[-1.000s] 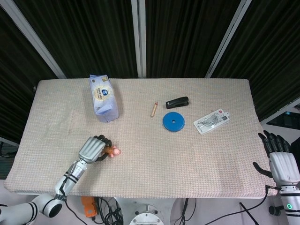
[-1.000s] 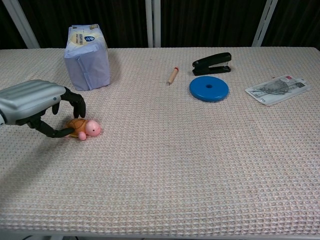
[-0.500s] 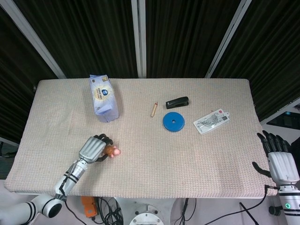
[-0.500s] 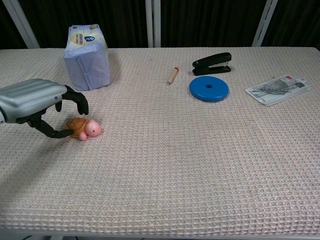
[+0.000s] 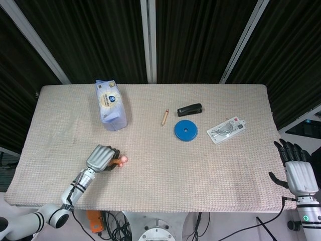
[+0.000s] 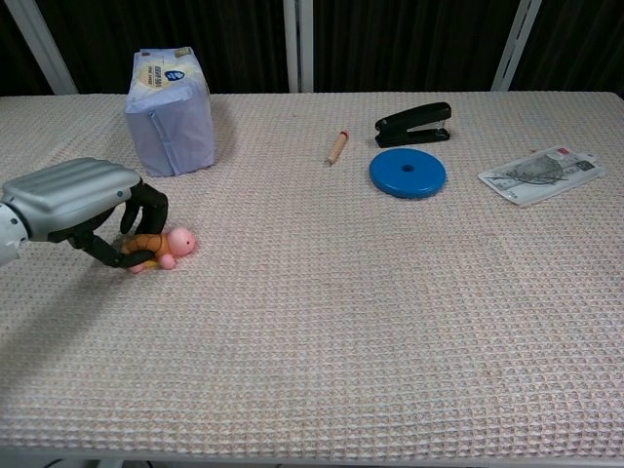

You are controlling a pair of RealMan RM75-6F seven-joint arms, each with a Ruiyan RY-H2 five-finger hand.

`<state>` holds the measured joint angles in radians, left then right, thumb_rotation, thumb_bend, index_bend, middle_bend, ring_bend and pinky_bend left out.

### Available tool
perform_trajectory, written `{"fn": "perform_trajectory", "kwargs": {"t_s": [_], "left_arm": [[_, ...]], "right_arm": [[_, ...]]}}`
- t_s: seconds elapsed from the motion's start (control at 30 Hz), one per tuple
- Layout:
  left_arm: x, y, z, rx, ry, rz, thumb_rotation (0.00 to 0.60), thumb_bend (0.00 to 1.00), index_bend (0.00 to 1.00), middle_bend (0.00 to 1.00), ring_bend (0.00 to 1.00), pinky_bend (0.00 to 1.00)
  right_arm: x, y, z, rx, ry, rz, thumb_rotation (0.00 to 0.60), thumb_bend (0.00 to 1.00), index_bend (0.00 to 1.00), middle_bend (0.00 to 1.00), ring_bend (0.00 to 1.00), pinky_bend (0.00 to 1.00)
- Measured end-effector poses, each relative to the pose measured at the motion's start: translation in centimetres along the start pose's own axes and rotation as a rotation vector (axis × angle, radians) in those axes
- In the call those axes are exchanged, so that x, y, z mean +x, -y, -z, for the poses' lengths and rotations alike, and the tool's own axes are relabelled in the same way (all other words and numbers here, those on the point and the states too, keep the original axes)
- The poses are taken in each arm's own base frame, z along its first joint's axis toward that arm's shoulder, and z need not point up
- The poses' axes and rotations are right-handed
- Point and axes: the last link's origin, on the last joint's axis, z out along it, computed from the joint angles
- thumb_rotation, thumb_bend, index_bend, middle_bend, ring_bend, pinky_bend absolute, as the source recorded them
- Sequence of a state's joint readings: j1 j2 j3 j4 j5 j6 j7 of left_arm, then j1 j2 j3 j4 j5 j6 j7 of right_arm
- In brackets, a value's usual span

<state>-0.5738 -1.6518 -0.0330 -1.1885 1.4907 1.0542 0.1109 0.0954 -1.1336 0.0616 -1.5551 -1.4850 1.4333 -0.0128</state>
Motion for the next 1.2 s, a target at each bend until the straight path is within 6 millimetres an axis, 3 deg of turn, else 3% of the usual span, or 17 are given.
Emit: {"fn": "perform_trajectory", "kwargs": {"t_s": [0.3, 0.37, 0.43, 0.47, 0.53, 0.63, 0.83, 1.07, 1.2], "left_arm": [[0.1, 0.1, 0.3, 0.010, 0.005, 0.003, 0.600, 0.38, 0.75, 0.73, 0.61, 0.77], [0.4, 0.1, 0.5, 0.014, -0.006, 0.018, 0.600, 0.32, 0.54, 0.60, 0.48, 0.66], [0.5, 0.4, 0.7, 0.019, 0.002, 0.016, 0.600, 0.24, 0.28, 0.38, 0.28, 0.49], [0.7, 0.5, 0.9, 0.021, 0.013, 0.010, 0.600, 0.20, 0.20, 0.27, 0.17, 0.40], [1.1, 0.8, 1.3, 0.024, 0.023, -0.004, 0.600, 0.15, 0.14, 0.14, 0.05, 0.28], [2.1, 1.0, 2.1, 0.042, -0.002, -0.019, 0.600, 0.12, 0.12, 0.07, 0.00, 0.18], [5.0, 2.6, 5.3, 0.120, -0.122, -0.026, 0.600, 0.12, 0.12, 0.06, 0.00, 0.11], [8.6, 6.7, 12.9, 0.285, -0.244, -0.070, 0.600, 0.13, 0.12, 0.06, 0.00, 0.09], [8.5, 8.2, 15.6, 0.346, -0.245, -0.046, 0.600, 0.14, 0.12, 0.07, 0.00, 0.09]], "right_arm": [[0.2, 0.0, 0.2, -0.001, -0.007, -0.002, 0.600, 0.15, 0.00, 0.00, 0.00, 0.00], [0.2, 0.1, 0.2, 0.002, -0.011, -0.003, 0.600, 0.15, 0.00, 0.00, 0.00, 0.00], [0.4, 0.2, 0.3, 0.007, -0.016, -0.005, 0.600, 0.15, 0.00, 0.00, 0.00, 0.00], [0.4, 0.3, 0.3, 0.009, -0.019, -0.006, 0.600, 0.15, 0.00, 0.00, 0.00, 0.00], [0.6, 0.4, 0.4, 0.016, -0.025, -0.008, 0.600, 0.15, 0.00, 0.00, 0.00, 0.00], [0.7, 0.8, 0.6, 0.028, -0.028, -0.014, 0.600, 0.15, 0.00, 0.00, 0.00, 0.00], [1.2, 1.5, 1.1, 0.052, -0.047, -0.025, 0.600, 0.15, 0.00, 0.00, 0.00, 0.00], [0.9, 2.3, 1.0, 0.069, -0.042, -0.022, 0.600, 0.15, 0.00, 0.00, 0.00, 0.00], [0.8, 2.8, 0.9, 0.078, -0.040, -0.016, 0.600, 0.15, 0.00, 0.00, 0.00, 0.00]]}}
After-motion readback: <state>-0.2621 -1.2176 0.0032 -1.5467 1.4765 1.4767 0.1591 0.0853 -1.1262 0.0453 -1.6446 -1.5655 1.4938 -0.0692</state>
